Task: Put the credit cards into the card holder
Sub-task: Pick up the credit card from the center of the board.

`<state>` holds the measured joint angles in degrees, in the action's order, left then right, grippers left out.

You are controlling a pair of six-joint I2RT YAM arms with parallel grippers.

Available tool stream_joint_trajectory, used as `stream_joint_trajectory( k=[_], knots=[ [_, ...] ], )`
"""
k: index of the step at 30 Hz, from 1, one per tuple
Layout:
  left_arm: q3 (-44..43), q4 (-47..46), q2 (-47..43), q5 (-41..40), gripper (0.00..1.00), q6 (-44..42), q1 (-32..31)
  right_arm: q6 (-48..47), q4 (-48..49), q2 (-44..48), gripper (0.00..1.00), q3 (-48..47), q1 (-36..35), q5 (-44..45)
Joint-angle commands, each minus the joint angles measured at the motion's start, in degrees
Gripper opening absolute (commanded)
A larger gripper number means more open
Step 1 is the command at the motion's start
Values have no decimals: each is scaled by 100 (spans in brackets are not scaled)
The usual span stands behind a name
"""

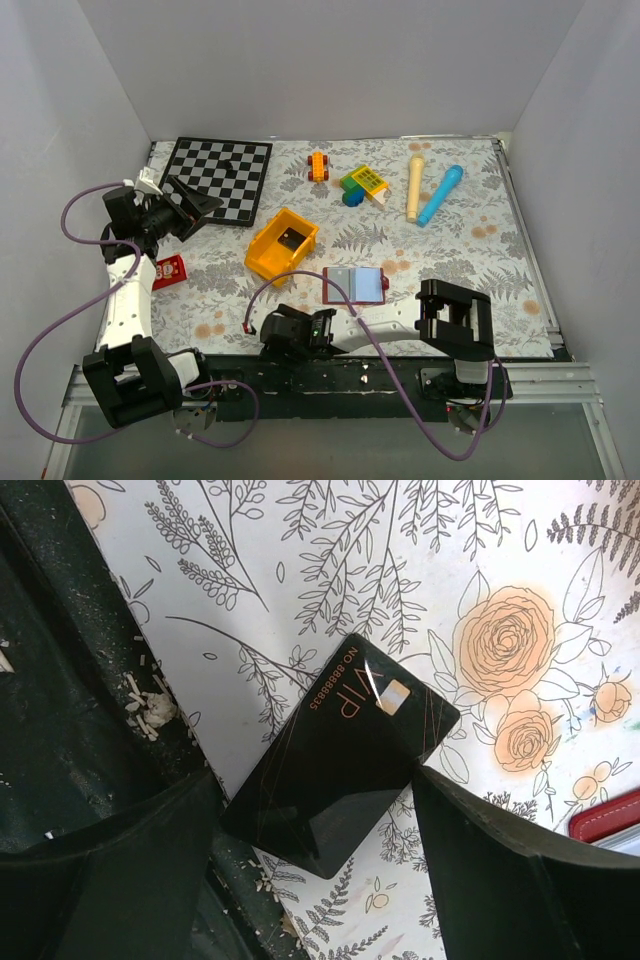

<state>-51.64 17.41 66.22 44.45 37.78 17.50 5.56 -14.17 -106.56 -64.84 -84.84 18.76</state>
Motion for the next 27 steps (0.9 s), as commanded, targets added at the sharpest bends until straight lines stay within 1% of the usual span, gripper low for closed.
stream_joint_trajectory(
  k=[1, 4, 6, 10, 20, 27],
  knots=[
    [119, -167, -47, 99, 87, 19, -1, 138, -147, -137, 79, -64, -15, -163],
    [145, -185, -39, 99, 87, 28, 8, 147, -138, -75, 68, -3, -15, -154],
    [145, -203, -21, 117, 87, 28, -1, 164, -112, -23, 63, 41, -15, -171],
    [145, -220, -12, 117, 88, 45, -1, 208, -24, 65, 55, 129, -15, -180],
    [207, -291, -3, 143, 88, 63, 8, 270, 29, 382, 45, 244, -6, -171],
    [180, -299, -3, 143, 88, 72, 8, 235, -76, 584, 41, 209, -6, 48]
  ],
)
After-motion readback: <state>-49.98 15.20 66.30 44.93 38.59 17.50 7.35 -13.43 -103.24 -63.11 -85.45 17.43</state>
